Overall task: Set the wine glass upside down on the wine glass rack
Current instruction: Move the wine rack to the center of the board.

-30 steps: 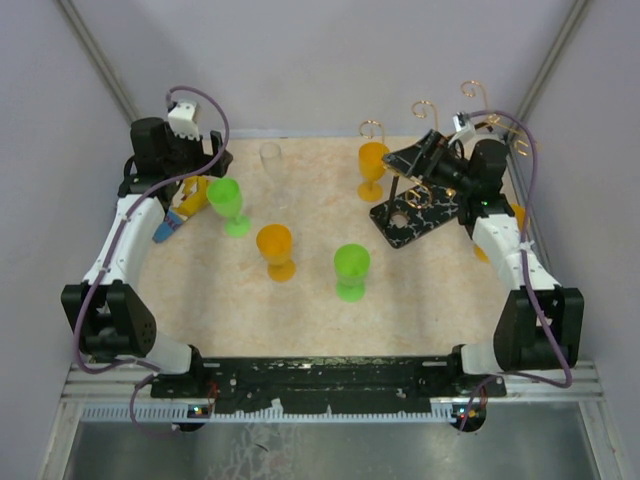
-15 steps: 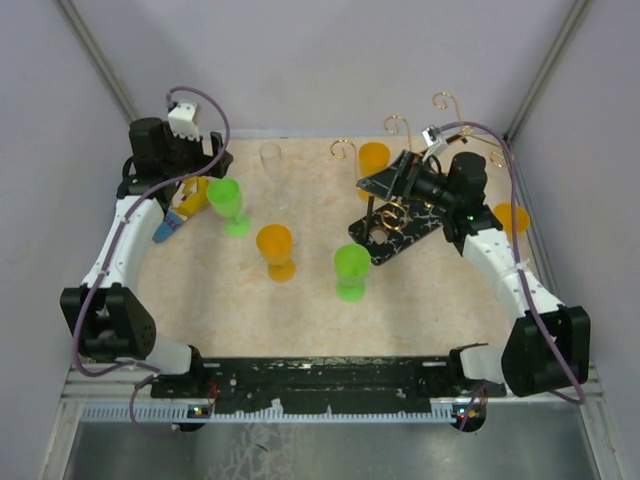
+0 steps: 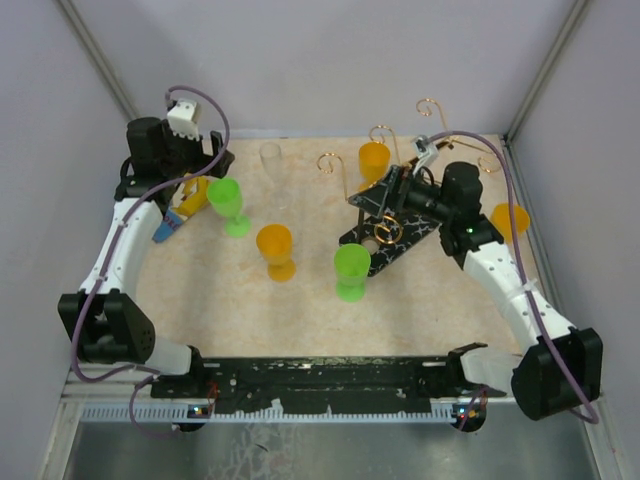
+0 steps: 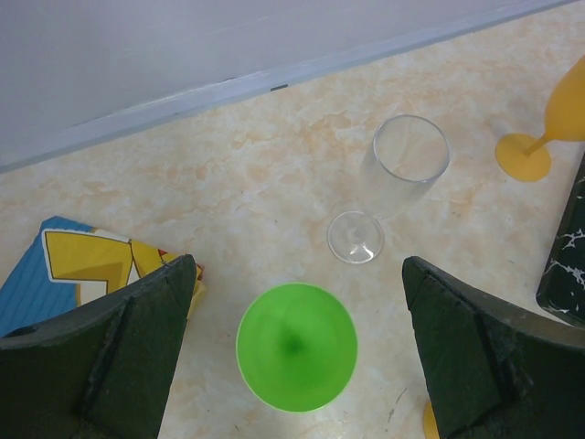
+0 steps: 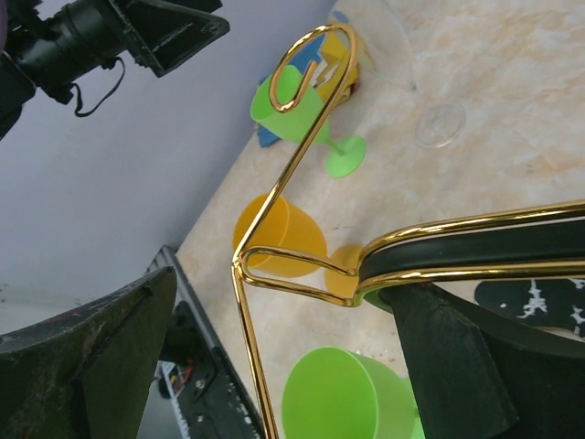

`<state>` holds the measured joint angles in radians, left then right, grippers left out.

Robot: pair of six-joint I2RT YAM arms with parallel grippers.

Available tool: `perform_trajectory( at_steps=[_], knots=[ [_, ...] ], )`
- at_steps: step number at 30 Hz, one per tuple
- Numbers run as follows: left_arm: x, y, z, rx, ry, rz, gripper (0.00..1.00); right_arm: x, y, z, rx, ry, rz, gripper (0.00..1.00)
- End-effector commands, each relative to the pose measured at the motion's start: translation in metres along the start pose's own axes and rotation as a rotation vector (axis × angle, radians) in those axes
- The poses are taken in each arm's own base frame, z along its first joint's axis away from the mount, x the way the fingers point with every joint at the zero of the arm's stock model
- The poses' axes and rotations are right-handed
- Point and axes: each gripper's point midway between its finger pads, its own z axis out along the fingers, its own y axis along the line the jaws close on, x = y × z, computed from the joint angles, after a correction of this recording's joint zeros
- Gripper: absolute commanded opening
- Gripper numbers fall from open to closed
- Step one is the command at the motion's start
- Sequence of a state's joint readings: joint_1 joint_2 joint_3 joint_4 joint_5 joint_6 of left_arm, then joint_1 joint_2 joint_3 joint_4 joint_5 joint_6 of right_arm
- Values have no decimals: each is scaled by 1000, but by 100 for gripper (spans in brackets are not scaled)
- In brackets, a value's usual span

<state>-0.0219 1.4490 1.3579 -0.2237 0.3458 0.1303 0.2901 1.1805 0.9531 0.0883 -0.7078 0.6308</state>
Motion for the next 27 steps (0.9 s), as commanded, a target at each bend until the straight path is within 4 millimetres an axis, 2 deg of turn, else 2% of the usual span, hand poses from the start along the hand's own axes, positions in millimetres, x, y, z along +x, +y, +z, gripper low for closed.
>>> perform_trajectory(
  at_steps=[1, 5, 9, 18, 22, 27],
  knots=[
    [-11, -12, -7, 38, -38, 11, 100, -47, 30, -19, 19, -178, -232, 99],
    [-13, -13, -5, 41, -41, 11, 100, -53, 5, -22, 161, -181, -252, 99],
    [-15, -12, -3, 32, -40, 12, 100, -57, -4, -20, 214, -167, -244, 99],
    [-22, -9, 2, 30, -54, 26, 100, -66, 1, -47, 337, -152, -272, 99],
    [-28, -12, 8, 54, -73, 19, 100, -84, 11, -61, 368, -240, -300, 99],
    [-37, -14, 22, 91, -80, -18, 100, -114, 6, -73, 464, -372, -322, 99]
  ],
)
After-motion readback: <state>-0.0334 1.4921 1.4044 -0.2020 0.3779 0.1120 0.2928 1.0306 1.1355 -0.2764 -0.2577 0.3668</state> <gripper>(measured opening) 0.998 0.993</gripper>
